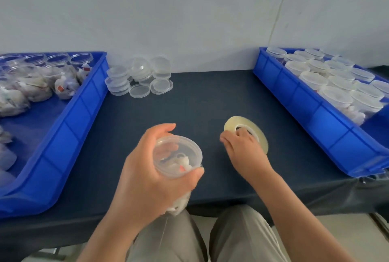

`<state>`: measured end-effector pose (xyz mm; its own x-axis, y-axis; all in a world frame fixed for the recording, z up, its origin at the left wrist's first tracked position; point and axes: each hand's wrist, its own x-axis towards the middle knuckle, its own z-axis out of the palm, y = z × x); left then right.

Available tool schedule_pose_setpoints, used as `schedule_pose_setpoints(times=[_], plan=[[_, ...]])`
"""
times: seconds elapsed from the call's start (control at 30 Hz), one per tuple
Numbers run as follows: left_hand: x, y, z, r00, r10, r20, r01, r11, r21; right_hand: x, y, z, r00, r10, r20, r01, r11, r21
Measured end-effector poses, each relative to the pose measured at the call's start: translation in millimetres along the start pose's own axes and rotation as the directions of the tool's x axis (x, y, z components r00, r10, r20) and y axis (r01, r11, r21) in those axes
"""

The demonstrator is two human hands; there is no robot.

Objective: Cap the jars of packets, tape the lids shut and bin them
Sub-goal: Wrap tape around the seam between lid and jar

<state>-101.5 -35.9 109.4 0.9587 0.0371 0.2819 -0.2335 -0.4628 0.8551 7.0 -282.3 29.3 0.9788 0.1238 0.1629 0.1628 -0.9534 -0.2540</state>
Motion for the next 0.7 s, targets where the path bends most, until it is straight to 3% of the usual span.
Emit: schedule_pose_setpoints(times=[0.13, 0.37, 0.4, 0.47, 0.53, 0.57, 0.63, 0.7], plan=[[11, -13, 2, 0.994, -0.105, -0.043, 0.098, 0.985, -0.140, -1, -1, 22, 0.998, -0.015, 0.065, 0.024, 0.989, -0.148], [17, -23, 4, 0.977, -0.206, -0.056, 0.189, 0.958, -0.213, 4, -10, 27, 0.973, 0.057, 0.224, 0.002, 0.967, -0.254], [17, -23, 4, 0.976, -0.211, -0.054, 0.194, 0.955, -0.223, 3, -17, 19, 0.975, 0.060, 0.213, -0.021, 0.983, -0.180], [18, -24, 3, 0.976, -0.212, -0.049, 0.195, 0.953, -0.234, -6, -35, 0, 0.995, 0.005, 0.096, -0.024, 0.980, 0.196], [18, -25, 3, 0.978, -0.202, -0.046, 0.187, 0.954, -0.233, -24, -58, -15, 0.994, -0.111, -0.004, 0.089, 0.772, 0.630], [17, -26, 4, 0.981, -0.191, -0.044, 0.176, 0.958, -0.227, -33, -70, -22, 0.985, -0.172, -0.012, 0.123, 0.654, 0.747], [16, -25, 6, 0.987, -0.156, -0.041, 0.143, 0.964, -0.223, -46, -90, -31, 0.970, -0.240, 0.026, 0.107, 0.526, 0.844], [14, -24, 8, 0.988, -0.146, -0.050, 0.128, 0.958, -0.256, -51, -103, -35, 0.972, -0.236, 0.021, 0.103, 0.501, 0.859]])
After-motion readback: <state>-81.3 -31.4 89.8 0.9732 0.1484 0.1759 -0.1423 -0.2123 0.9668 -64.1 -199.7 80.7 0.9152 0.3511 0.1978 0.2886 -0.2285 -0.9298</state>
